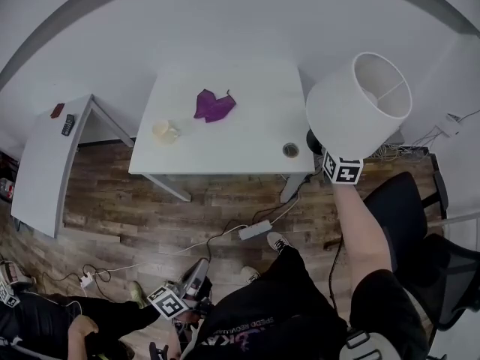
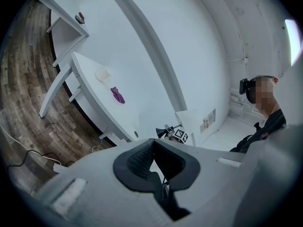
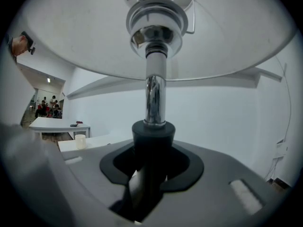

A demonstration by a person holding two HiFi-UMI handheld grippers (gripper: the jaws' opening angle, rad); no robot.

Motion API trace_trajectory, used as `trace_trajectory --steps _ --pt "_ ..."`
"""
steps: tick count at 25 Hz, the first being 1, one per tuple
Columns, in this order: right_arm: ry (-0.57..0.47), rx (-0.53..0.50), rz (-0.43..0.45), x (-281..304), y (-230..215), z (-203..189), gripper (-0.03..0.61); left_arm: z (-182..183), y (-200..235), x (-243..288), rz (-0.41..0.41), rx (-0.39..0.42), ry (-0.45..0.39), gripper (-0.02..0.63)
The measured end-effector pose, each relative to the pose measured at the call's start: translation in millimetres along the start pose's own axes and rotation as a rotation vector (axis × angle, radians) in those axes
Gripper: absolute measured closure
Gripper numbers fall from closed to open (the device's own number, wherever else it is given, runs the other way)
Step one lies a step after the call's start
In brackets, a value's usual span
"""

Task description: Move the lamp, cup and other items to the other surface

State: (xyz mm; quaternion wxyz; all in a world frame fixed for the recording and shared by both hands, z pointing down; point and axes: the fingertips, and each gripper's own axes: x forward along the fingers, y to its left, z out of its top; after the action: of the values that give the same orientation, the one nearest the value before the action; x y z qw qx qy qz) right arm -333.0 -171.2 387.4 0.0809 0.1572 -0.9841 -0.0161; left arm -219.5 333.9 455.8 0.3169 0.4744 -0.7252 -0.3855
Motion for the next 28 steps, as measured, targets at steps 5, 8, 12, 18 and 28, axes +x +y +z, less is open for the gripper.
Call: trace_trajectory --steps 5,8,12,18,28 --pt "-0.014 -0.005 -0.063 -39.6 -18.3 3.3 0.449 -8.9 -0.8 -2.3 -0.045 -0.005 0.05 0.615" --pt "-0.022 -0.005 -0.109 -65.7 -30.9 4.6 0.449 -13.9 -1.6 -1.9 -0.072 -0.004 0.089 0.615" --pt "-0.021 0.0 -0.169 -97.3 -53.2 4.0 0.449 -20.4 -6.6 7.8 -0.11 0.005 0.151 0.615" --pt "-0.014 0.002 -0.293 -148.5 -115.4 0.3 0.449 -35.2 -22.0 41.4 -0.177 0.016 0.242 0.615" --pt "0.017 0.032 -0.443 -228.4 -222.0 -29.7 0.449 -89.8 -53.8 106.9 -0.223 0.007 0.386 0.615"
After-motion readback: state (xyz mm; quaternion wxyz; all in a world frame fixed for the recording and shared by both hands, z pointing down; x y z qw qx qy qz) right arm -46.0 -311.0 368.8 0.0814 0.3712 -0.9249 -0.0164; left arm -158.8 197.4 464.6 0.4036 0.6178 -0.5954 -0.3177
